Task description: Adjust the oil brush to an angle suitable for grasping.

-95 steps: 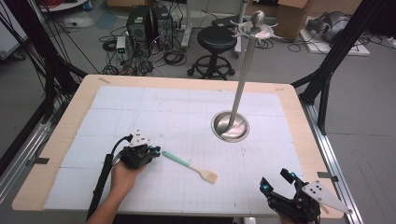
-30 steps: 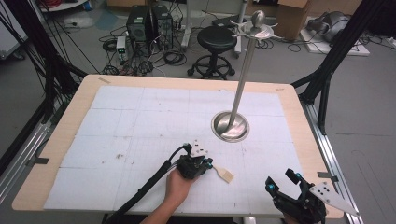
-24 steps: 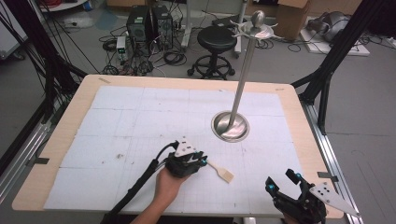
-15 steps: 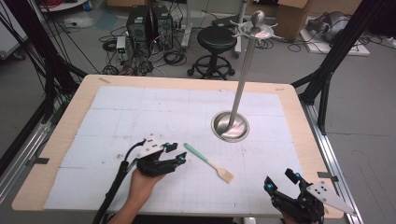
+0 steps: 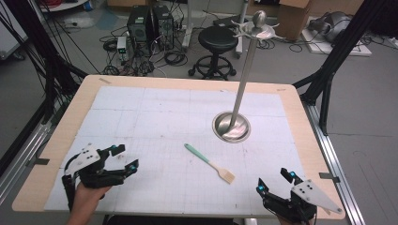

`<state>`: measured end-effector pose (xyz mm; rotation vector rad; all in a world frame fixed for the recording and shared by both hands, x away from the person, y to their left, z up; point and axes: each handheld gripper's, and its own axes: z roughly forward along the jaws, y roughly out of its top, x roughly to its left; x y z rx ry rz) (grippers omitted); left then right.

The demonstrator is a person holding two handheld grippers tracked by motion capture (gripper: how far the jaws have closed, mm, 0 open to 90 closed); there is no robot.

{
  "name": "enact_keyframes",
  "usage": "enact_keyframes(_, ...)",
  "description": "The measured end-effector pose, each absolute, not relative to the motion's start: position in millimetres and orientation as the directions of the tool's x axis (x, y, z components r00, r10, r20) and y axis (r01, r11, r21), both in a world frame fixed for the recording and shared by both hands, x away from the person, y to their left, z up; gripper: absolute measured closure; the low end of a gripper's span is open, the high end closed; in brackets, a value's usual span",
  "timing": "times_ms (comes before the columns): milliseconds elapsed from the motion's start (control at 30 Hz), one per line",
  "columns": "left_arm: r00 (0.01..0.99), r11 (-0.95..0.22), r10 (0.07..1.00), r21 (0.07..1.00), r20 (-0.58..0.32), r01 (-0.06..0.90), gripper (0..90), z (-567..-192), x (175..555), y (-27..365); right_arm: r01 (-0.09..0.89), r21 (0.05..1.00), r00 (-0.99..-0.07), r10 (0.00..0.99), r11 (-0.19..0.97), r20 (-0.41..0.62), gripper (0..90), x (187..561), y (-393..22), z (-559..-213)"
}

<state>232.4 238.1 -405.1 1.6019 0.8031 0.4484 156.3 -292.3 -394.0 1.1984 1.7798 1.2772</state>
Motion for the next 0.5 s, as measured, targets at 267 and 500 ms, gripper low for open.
enact_keyframes(267, 0.659, 0.006, 0.735, 0.973, -0.159, 0.229, 21.0, -405, 224, 265, 0.344, 0.933, -0.399, 0.916, 0.107, 0.042, 15.8, 165, -284, -397)
enact_keyframes(500, 0.634, 0.031, 0.754, 0.973, -0.173, 0.229, 21.1, -407, 222, 271, 0.362, 0.926, -0.410, 0.910, 0.107, 0.056, 16.1, 167, -281, -399)
